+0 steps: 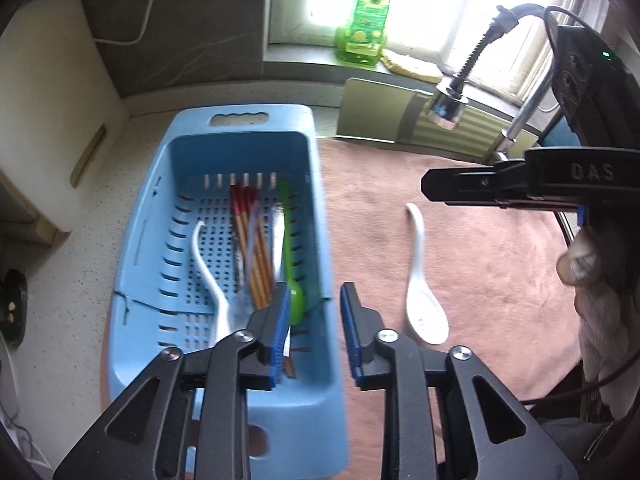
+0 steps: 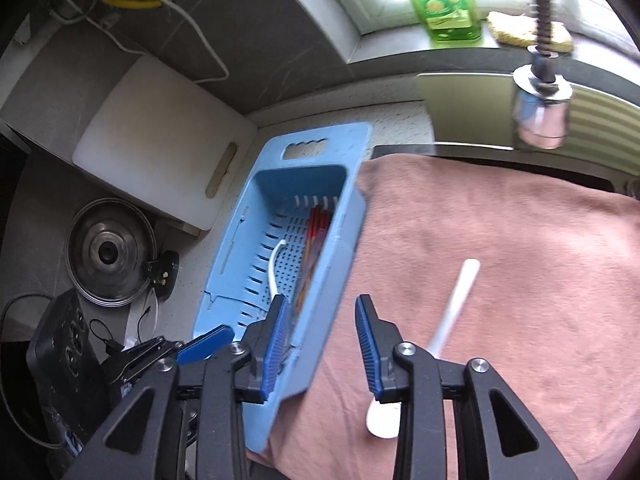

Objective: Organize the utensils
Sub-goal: 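Move the right gripper over the white ceramic spoon handle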

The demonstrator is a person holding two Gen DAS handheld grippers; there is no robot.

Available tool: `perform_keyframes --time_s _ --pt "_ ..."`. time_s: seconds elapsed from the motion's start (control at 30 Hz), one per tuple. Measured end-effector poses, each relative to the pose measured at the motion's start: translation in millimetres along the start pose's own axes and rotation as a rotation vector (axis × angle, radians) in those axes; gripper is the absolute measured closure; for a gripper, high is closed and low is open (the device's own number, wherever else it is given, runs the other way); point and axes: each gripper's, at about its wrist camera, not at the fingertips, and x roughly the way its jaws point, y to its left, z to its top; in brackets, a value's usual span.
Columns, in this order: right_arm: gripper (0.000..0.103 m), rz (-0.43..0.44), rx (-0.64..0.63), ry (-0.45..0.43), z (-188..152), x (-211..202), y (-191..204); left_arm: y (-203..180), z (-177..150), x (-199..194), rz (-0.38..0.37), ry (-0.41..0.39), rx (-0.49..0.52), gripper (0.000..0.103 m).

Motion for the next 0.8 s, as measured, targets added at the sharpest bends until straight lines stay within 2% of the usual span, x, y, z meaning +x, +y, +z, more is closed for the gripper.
perform_keyframes --time_s 0.03,0.4,0.53,0.8 --pt "0.071 -0.005 -0.002 0.001 0 -3 -4 -6 -2 -1 -0.003 -0.004 -0.001 0.069" --pt "0.071 -0.045 0.016 0.069 3 -6 -58 -55 -26 4 -0.040 -0.004 -0.018 0.068" --pt "0.071 -0.056 0.044 0.106 3 1 -73 -67 -33 8 -0.056 0.004 -0.034 0.063" --pt "0.071 -0.069 0.047 0.179 6 24 -82 -88 -50 25 -0.069 0.042 -0.023 0.060"
